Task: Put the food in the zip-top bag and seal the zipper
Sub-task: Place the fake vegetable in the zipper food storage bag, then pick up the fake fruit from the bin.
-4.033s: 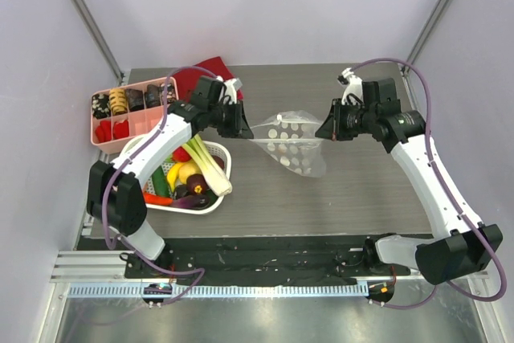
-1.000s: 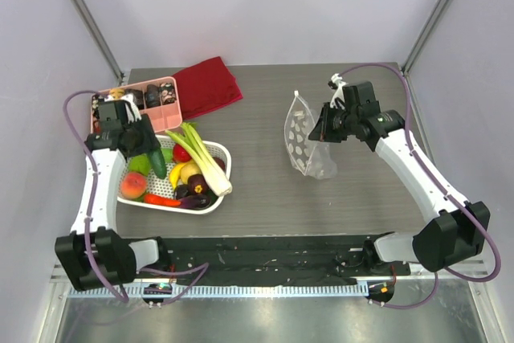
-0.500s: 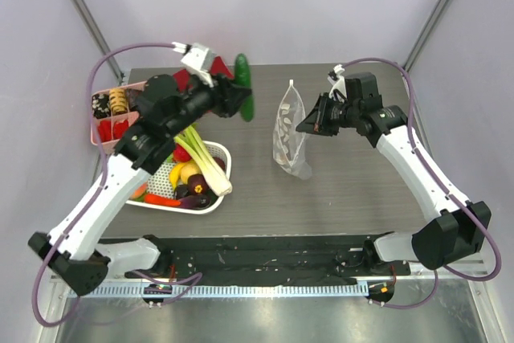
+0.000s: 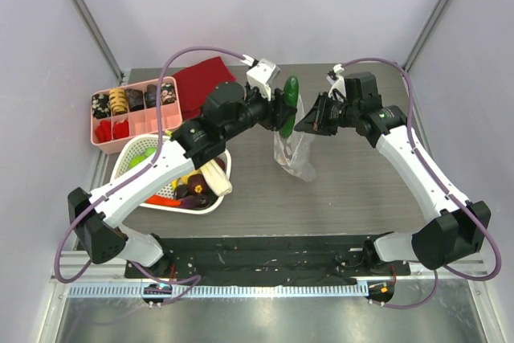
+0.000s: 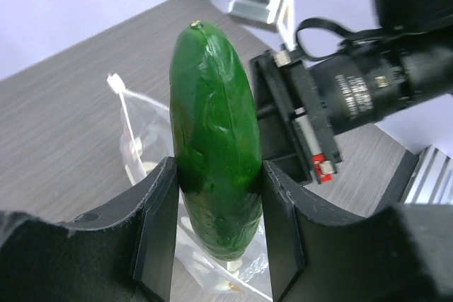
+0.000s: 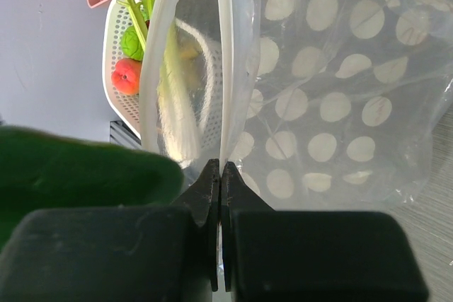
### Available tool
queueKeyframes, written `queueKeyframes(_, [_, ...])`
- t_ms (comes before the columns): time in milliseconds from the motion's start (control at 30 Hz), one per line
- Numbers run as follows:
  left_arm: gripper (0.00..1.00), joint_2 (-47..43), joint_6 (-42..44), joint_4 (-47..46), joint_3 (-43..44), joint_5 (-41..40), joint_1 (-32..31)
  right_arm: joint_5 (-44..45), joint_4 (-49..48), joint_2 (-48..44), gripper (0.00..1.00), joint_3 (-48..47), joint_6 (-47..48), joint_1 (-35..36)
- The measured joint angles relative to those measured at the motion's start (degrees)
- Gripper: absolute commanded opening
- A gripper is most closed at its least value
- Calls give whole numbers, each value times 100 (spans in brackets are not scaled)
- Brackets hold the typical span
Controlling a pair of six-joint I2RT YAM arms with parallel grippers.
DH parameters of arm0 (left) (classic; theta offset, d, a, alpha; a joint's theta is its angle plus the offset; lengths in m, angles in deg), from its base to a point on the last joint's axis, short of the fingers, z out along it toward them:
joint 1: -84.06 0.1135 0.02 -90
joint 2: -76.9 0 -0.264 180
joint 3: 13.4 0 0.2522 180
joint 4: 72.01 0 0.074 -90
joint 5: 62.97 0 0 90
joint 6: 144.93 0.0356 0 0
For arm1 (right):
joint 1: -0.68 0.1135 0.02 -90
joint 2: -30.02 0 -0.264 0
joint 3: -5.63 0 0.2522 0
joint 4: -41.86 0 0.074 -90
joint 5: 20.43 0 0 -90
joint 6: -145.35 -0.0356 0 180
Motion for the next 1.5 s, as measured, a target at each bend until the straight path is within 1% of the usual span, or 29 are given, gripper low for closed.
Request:
queueKeyframes(200, [7, 116, -251, 289, -168, -293, -9, 2, 0, -13, 1, 0, 4, 0])
queueKeyframes(333, [10, 203, -529, 643, -221, -334, -9, 0, -7, -20, 1, 0, 4, 0])
queueKeyframes(367, [12, 225, -605, 743, -223, -337, -9, -2, -17, -20, 1, 0, 2, 0])
queueKeyframes(433, [21, 269, -741, 907, -223, -337, -9, -13, -48, -20, 1, 0, 2, 0])
queueKeyframes(467, [35, 289, -800, 962, -221, -330, -9, -22, -61, -22, 1, 0, 2, 0])
queueKeyframes(533, [44, 372, -918, 1165, -168, -315, -9, -33, -92, -24, 1, 2, 2, 0])
queueKeyframes(567, [54, 457, -990, 1316, -83, -302, -7, -46, -103, -28, 1, 2, 2, 0])
queueKeyframes(633, [62, 645, -1113, 1602, 138, -249, 17, -63, -125, -42, 1, 2, 2, 0])
queueKeyframes(667, [70, 702, -1154, 1690, 216, -181, 52, -66, -125, -55, 1, 2, 4, 0])
queueKeyframes(733, [78, 748, -1248, 1875, 313, 11, 142, -66, -125, -101, 1, 2, 15, 0])
queueKeyframes(767, [87, 732, -1270, 1961, 341, 122, 223, -66, -125, -136, 1, 2, 31, 0])
queueKeyframes(800, [92, 699, -1266, 2033, 361, 238, 321, -61, -125, -181, 1, 2, 48, 0])
queueKeyframes(867, [100, 568, -1191, 2181, 372, 435, 540, -59, -129, -291, 1, 15, 74, 0])
queueKeyframes(967, [100, 173, -1056, 2503, 367, 940, 990, -52, -129, -483, 1, 133, 127, 0])
queueKeyframes(1033, [100, -140, -933, 2702, 365, 1469, 1419, -55, -114, -614, 1, 256, 157, 2])
queueKeyframes(1067, [100, -308, -872, 2822, 352, 1805, 1751, -55, -101, -669, 1, 304, 168, 0])
queueKeyframes(1100, [100, -509, -625, 2999, 323, 2262, 2286, -57, -101, -706, 1, 350, 179, 0])
queueKeyframes(1167, [100, -743, -122, 3373, 286, 2750, 3077, -55, -74, -763, 1, 411, 205, 0])
queueKeyframes(1233, [100, -927, 649, 3960, 260, 3029, 3792, -55, -44, -782, 1, 428, 236, 0])
queueKeyframes(1267, [100, -1005, 1235, 4376, 249, 3158, 4089, -55, -39, -791, 1, 435, 267, 0])
queueKeyframes(1367, [98, -1108, 2900, 5683, 249, 3215, 4642, -57, -37, -807, 1, 463, 337, 0])
queueKeyframes(1433, [96, -1104, 3779, 6179, 201, 3101, 4927, -57, -39, -813, 1, 498, 356, 0])
queueKeyframes(1500, [96, -1084, 4400, 6439, 96, 2815, 5195, -55, -35, -815, 1, 538, 369, 0])
